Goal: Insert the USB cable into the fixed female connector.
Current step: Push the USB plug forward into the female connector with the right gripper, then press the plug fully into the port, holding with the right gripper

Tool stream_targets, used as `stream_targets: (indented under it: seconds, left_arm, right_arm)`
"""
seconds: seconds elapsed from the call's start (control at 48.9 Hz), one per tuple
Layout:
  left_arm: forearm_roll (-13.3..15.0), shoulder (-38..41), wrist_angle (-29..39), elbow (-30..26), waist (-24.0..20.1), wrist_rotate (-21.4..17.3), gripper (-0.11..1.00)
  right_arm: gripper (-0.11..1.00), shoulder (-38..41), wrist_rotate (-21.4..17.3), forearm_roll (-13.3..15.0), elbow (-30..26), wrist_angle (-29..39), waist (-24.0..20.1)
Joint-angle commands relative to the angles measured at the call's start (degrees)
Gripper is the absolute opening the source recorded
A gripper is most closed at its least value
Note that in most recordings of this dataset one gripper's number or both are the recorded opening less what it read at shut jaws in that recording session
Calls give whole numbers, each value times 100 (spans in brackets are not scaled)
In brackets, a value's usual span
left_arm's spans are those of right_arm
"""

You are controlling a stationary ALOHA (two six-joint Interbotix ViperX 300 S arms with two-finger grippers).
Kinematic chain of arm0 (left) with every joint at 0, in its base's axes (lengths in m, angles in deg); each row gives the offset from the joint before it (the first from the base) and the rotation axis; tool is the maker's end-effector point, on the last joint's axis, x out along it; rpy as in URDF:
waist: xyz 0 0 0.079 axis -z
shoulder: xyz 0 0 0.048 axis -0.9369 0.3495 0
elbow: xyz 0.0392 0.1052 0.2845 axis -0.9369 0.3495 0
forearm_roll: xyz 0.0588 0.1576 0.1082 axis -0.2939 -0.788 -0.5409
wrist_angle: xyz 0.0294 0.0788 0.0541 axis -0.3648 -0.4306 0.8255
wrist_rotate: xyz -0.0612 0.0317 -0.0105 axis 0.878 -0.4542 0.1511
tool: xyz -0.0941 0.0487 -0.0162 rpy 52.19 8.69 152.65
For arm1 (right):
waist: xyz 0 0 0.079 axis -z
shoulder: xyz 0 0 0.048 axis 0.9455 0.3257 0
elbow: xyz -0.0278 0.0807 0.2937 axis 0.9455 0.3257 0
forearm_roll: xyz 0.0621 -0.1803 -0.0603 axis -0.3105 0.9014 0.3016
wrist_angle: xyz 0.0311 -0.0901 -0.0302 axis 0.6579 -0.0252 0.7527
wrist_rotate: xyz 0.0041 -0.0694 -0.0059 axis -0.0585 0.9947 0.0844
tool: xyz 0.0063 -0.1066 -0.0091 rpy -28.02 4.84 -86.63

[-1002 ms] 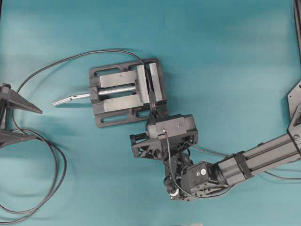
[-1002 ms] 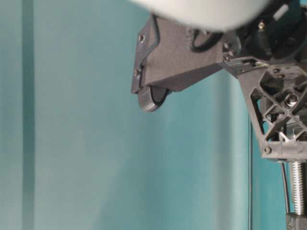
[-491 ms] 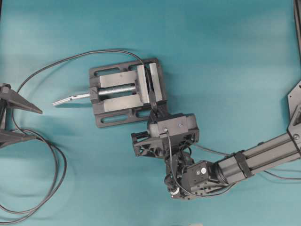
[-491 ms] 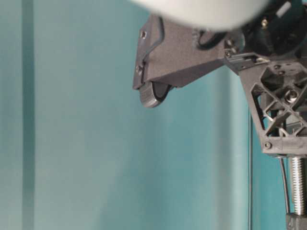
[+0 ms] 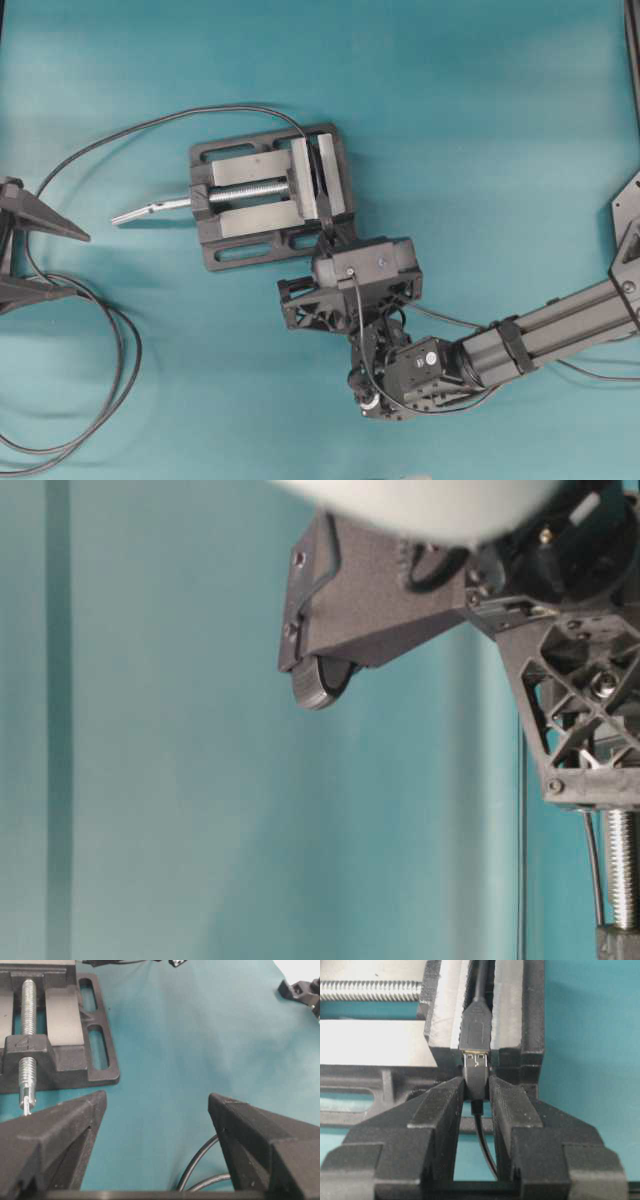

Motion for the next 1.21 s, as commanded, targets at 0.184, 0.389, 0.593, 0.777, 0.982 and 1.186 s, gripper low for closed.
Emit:
stream_targets:
  seconds: [0.184, 0.389, 0.593, 0.777, 0.982, 1.186]
  left_arm:
    - [-9, 97, -53, -132, 18, -26, 99]
    - [-9, 97, -53, -132, 18, -26, 99]
    - [-18, 97, -53, -132, 18, -26, 99]
    - [-18, 97, -53, -132, 18, -26, 99]
    - [-18, 97, -53, -141, 18, -26, 99]
    - [-18, 97, -53, -132, 26, -26, 99]
  right_arm:
    - [21, -114, 105, 88, -18, -35, 527]
    - [21, -123, 167, 167, 18, -44, 773]
    - [21, -114, 193, 202, 44, -35, 958]
    - [21, -114, 193, 220, 62, -35, 993]
    - [21, -114, 193, 220, 53, -44, 984]
    - [21, -114, 202, 229, 53, -44, 914]
